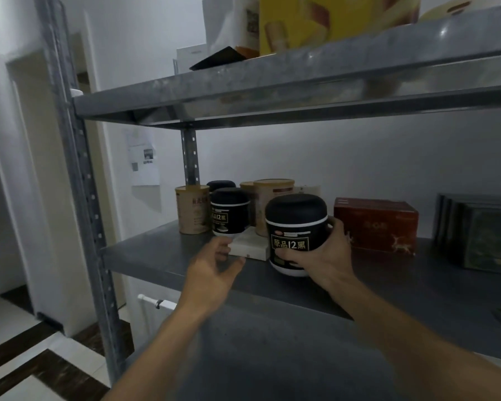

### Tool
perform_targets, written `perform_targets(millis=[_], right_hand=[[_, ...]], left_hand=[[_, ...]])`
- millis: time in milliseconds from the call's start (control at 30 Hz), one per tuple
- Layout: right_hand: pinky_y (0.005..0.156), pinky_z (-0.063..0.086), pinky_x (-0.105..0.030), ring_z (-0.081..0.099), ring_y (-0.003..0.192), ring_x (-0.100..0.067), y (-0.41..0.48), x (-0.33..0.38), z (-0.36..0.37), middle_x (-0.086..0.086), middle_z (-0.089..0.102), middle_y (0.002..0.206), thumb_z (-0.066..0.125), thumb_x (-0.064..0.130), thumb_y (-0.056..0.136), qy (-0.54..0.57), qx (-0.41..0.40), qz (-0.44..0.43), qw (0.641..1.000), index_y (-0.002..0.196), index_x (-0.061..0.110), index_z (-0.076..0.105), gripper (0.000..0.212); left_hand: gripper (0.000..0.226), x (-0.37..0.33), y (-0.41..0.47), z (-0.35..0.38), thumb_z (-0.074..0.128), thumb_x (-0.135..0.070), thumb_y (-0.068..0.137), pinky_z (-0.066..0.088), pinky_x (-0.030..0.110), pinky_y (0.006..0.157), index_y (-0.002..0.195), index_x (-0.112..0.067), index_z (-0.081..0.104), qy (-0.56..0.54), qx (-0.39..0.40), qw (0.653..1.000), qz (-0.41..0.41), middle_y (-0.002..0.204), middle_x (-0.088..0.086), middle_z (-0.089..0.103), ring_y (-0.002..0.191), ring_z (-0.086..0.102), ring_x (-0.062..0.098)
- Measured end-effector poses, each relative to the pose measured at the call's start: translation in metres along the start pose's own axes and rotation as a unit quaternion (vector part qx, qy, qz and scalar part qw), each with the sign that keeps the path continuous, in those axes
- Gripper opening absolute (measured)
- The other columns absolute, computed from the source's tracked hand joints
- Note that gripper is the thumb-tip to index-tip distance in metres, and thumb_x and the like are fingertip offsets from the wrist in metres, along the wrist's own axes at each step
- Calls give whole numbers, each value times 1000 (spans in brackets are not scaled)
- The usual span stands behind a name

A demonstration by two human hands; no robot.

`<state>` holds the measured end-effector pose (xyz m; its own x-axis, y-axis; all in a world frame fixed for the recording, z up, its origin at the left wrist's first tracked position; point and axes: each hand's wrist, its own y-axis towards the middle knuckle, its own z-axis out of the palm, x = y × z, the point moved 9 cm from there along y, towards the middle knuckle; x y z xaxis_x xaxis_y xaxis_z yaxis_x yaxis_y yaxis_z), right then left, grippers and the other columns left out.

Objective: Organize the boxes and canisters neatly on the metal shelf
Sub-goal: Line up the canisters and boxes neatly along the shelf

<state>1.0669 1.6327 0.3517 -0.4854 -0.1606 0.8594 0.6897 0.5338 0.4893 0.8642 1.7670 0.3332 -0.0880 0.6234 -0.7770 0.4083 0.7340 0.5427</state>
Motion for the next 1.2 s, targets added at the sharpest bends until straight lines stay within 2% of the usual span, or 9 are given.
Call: perform_targets(millis=[133, 233, 333, 433, 533, 633, 800, 933, 1200], right_hand=[[85, 43, -18, 52, 102, -5, 9, 19, 32, 25, 47, 98, 99, 18, 48, 33, 32, -31, 998, 120, 27, 36, 95], [74, 41, -7, 54, 99, -4, 20, 26, 59, 25, 50, 98, 99, 19, 48, 55, 54, -37, 996, 124, 22, 43, 95], [79, 47, -17, 59, 102, -8, 32, 19, 88, 17, 58, 102, 100, 22, 47, 73, 69, -14, 995, 127, 19, 47, 96], [76, 48, -16, 61, 92, -3, 39, 13, 116, 18, 59, 98, 99, 20, 49, 93, 83, 5, 992, 111, 28, 51, 79], [74, 53, -16, 60, 89, 3, 44, 9, 146, 17, 61, 99, 98, 20, 51, 83, 102, 7, 991, 110, 27, 53, 74], [95, 54, -35, 61, 107, -10, 49, 8, 169, 12, 61, 116, 99, 27, 44, 68, 90, 3, 994, 131, 20, 48, 100], [86, 45, -22, 56, 105, -7, 60, 4, 204, 20, 55, 104, 98, 21, 49, 45, 77, -7, 996, 129, 22, 46, 95], [84, 43, -16, 55, 107, -5, 67, -1, 229, 15, 58, 113, 98, 23, 48, 26, 68, -7, 997, 134, 19, 46, 101], [78, 42, -6, 57, 98, 3, 70, -6, 238, 18, 60, 108, 99, 26, 47, -52, 42, -19, 998, 134, 16, 46, 102]], left_hand=[[39, 22, 29, -19, 74, -21, 85, 49, 25, 87, 119, -29, 58, -23, -25, 998, -55, 109, -4, 64, 102, 60, 13], [32, 34, 48, -43, 71, -18, 87, 49, 31, 93, 113, -31, 57, -33, -57, 994, -82, 100, -11, 65, 97, 61, 12], [32, 52, 62, -67, 70, -17, 87, 51, 34, 85, 110, -34, 54, -50, -92, 989, -108, 102, -4, 64, 95, 60, 17], [46, 76, 73, -88, 70, -21, 88, 42, 21, 64, 129, -25, 51, -30, -110, 985, -132, 115, 4, 59, 98, 57, 18], [57, 99, 86, -105, 73, -22, 86, 45, 23, 73, 137, -25, 48, -28, -114, 983, -141, 124, 7, 57, 103, 57, 22], [65, 119, 106, -115, 75, -27, 83, 47, 35, 92, 140, -27, 45, -19, -94, 986, -139, 132, 8, 54, 111, 56, 24], [74, 150, 157, -113, 77, -29, 83, 42, 31, 88, 145, -32, 37, -38, -41, 991, -123, 140, 9, 48, 116, 51, 22], [86, 178, 203, -111, 83, -26, 76, 44, 32, 91, 146, -34, 33, -35, -3, 993, -114, 141, 11, 48, 123, 49, 24], [97, 203, 239, -75, 82, -14, 77, 51, 33, 90, 151, -30, 22, -108, 103, 985, -90, 133, 4, 47, 116, 51, 20]])
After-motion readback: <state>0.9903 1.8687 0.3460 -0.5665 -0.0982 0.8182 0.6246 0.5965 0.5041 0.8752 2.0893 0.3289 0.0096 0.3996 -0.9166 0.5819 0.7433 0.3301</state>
